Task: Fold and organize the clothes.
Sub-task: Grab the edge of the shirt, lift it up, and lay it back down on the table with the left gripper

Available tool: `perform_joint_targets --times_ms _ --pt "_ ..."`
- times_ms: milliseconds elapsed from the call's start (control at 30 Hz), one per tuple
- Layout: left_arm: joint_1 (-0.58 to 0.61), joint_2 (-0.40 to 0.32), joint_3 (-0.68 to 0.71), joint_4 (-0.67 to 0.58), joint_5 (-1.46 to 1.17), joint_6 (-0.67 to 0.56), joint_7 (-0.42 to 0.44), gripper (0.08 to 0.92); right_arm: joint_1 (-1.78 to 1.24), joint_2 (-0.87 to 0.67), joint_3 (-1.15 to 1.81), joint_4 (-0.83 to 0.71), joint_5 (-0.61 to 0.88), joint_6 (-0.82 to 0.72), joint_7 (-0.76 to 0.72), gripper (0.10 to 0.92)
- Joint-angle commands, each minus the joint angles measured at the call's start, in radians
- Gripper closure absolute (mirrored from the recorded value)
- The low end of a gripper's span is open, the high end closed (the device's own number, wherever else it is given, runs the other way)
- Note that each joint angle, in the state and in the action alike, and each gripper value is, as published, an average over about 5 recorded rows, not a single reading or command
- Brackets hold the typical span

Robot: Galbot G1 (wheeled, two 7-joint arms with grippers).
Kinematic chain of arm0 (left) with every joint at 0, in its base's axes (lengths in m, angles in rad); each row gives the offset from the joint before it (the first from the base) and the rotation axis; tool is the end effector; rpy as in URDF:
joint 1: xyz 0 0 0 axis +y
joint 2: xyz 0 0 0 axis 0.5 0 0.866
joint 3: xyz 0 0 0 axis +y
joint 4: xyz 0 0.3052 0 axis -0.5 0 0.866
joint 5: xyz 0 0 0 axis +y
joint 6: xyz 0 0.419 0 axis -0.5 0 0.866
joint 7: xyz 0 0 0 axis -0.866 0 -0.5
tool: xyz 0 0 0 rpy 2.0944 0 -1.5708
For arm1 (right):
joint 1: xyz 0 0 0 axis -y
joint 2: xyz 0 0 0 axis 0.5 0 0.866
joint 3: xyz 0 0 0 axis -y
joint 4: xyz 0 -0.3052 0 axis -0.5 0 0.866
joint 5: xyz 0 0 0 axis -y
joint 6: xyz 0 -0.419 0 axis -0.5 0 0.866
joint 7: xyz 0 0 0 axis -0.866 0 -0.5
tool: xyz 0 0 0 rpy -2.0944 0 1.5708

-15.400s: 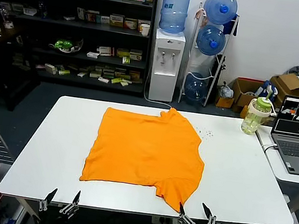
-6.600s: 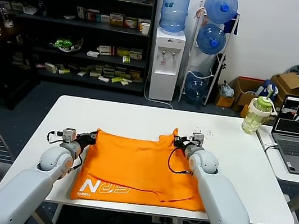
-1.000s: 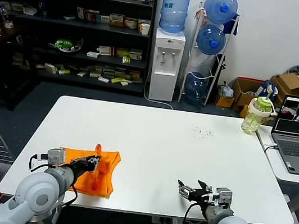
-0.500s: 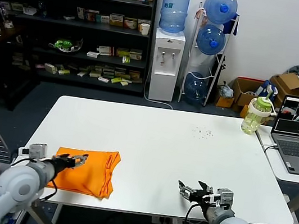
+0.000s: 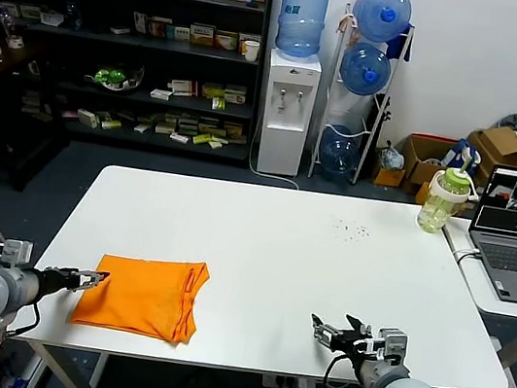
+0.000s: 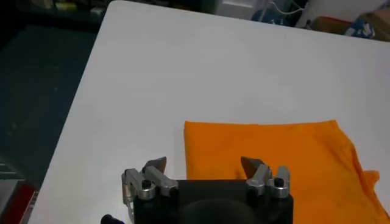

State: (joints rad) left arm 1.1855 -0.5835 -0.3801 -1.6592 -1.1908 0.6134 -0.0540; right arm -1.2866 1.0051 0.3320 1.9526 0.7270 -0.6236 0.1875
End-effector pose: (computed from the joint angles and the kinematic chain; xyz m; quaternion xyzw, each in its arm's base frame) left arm 0.3819 0.1910 -0.2526 -0.0703 -0.9082 0.0735 0.4059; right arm 0.3316 -0.0174 -0.2513 0.1164 -0.9380 -0.0287 0.3253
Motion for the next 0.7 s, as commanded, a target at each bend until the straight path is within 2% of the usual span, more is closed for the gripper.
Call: perform_joint_targets --times_ms 33,400,700 --pt "-0.009 0.035 0.019 0.096 0.031 0.016 0.153 0.177 -0.005 0.0 0.009 -0.002 0.0 0.001 -0.001 0.203" --pt "-0.013 0.001 0.042 0.083 0.058 0.007 0.125 0.197 0.005 0.009 -0.004 -0.004 -0.001 -0.002 0.003 0.203" --pt "-0.011 -0.01 0.051 0.073 0.065 -0.013 0.116 0.45 -0.004 0.007 0.003 -0.002 -0.001 -0.001 0.003 0.203"
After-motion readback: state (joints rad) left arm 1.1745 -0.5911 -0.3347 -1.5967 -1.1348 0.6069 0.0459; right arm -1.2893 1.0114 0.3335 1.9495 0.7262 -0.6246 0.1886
